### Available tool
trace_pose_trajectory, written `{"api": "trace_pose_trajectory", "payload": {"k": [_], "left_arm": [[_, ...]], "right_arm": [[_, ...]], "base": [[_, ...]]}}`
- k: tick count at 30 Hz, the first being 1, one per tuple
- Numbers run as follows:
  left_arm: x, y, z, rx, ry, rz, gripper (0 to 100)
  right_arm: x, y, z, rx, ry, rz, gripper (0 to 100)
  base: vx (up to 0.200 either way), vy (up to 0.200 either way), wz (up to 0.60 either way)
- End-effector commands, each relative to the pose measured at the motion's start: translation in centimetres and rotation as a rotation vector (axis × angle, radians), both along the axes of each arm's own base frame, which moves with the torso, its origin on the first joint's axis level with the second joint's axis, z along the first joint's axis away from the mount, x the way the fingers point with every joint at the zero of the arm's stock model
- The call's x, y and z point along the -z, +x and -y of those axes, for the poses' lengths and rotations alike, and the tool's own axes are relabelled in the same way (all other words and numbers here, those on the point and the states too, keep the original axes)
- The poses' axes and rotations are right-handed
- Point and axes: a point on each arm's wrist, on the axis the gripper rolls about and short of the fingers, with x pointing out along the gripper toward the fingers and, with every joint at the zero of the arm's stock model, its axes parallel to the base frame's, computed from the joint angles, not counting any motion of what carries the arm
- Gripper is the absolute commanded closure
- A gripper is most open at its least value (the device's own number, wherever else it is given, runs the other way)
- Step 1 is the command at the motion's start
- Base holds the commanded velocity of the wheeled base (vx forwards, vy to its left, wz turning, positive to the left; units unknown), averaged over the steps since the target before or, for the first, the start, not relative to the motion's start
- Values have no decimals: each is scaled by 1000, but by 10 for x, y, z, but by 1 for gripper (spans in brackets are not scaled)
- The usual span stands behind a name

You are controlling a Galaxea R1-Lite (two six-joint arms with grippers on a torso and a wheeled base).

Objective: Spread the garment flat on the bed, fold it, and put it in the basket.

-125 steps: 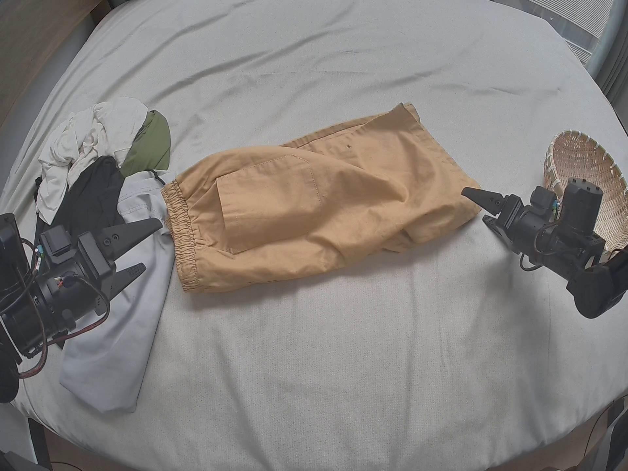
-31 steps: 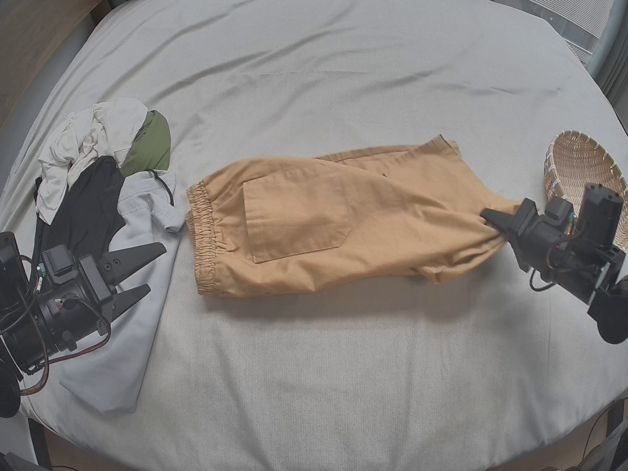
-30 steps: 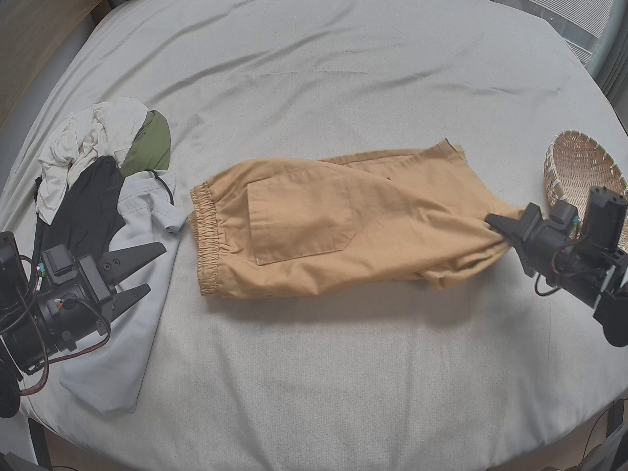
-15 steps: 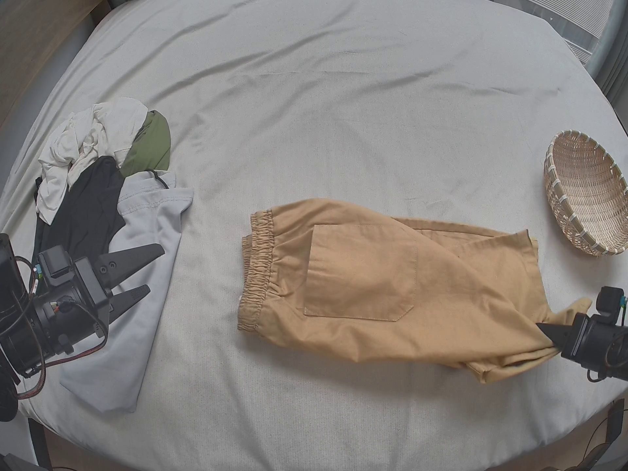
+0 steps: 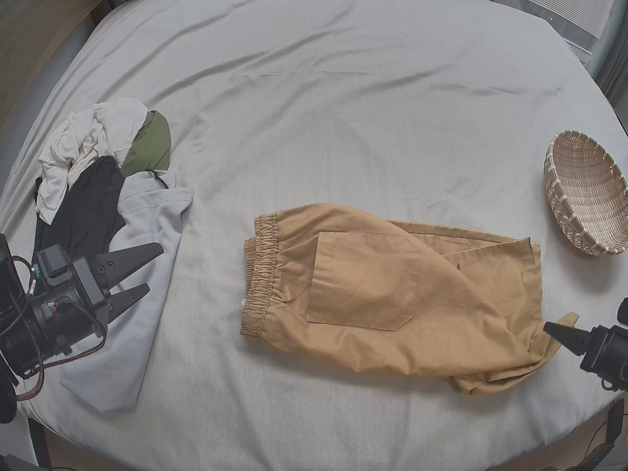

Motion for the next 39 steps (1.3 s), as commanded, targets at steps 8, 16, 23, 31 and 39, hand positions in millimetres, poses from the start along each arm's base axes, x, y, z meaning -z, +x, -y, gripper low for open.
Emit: {"api": "trace_pose_trajectory", "payload": {"k": [8, 16, 23, 31, 39], "left_arm": [[-2, -3, 0, 0, -2, 10, 0], [-5, -7, 1, 23, -6, 31, 0], [-5, -8, 2, 43, -8, 30, 0], [-3, -9, 2, 46, -7, 23, 0], [-2, -9, 2, 64, -9, 19, 0]], "right_arm": [[-59, 23, 11, 71, -23, 185, 0], [-30, 79, 9, -87, 37, 2, 0], [-17, 125, 10, -116, 20, 14, 0], [-19, 150, 11, -131, -34, 37, 0], [-23, 166, 9, -144, -38, 55, 0]], "base": [[0, 0, 0], [0, 0, 0], [0, 0, 0], [0, 0, 0], [0, 0, 0]]}}
